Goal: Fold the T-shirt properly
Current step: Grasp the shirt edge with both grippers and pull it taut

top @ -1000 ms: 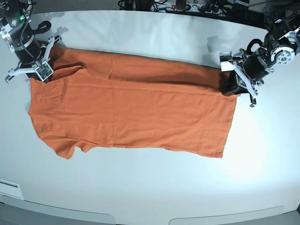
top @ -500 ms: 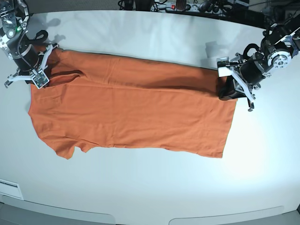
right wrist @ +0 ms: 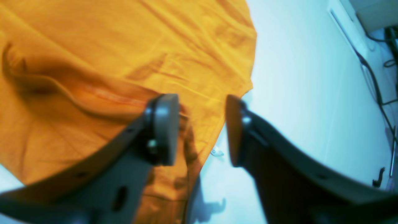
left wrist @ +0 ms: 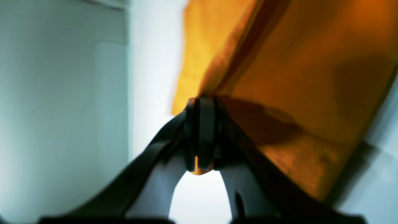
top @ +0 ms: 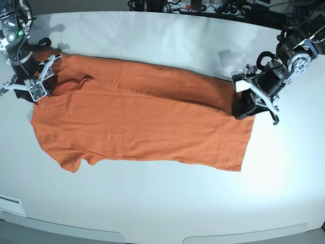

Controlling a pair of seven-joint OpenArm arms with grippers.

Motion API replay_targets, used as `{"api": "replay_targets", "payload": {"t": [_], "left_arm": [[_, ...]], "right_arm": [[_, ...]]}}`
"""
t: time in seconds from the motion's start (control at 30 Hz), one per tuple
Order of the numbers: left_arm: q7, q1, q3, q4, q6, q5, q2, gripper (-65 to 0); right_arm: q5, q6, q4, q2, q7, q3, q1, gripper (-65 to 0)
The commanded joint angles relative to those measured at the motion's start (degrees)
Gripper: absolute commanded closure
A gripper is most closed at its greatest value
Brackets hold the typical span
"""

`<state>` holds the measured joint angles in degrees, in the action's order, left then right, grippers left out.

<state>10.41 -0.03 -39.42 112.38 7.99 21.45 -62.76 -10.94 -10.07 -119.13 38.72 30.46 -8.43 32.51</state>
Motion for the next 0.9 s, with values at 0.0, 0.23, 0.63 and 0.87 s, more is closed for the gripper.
{"api": "replay_targets", "payload": {"t": [0.0, 0.23, 0.63, 0.87], "left_arm": [[-0.5, -0.8, 0.5, 0.6, 3.6, 0.3, -1.0, 0.0], [7.7, -0.7, 0.5, 0.6, 13.9, 0.2, -1.0, 0.0], [7.4, -0.8, 0.5, 0.6, -4.7, -8.1, -1.1, 0.0], [3.6, -0.8, 0.5, 0.6, -12.8, -5.1, -1.1, -7.2]], "right_arm": [[0.2, 0.8, -0.7, 1.0, -0.9, -0.6, -0.1, -30.2], [0.2, 0.9, -0.8, 0.9, 1.7, -0.6, -0.1, -30.0], [0.2, 0.9, -0.8, 0.9, 2.8, -0.6, -0.1, -30.0], [0.2, 0.9, -0.8, 0.9, 2.8, -0.6, -0.1, -30.0]]}}
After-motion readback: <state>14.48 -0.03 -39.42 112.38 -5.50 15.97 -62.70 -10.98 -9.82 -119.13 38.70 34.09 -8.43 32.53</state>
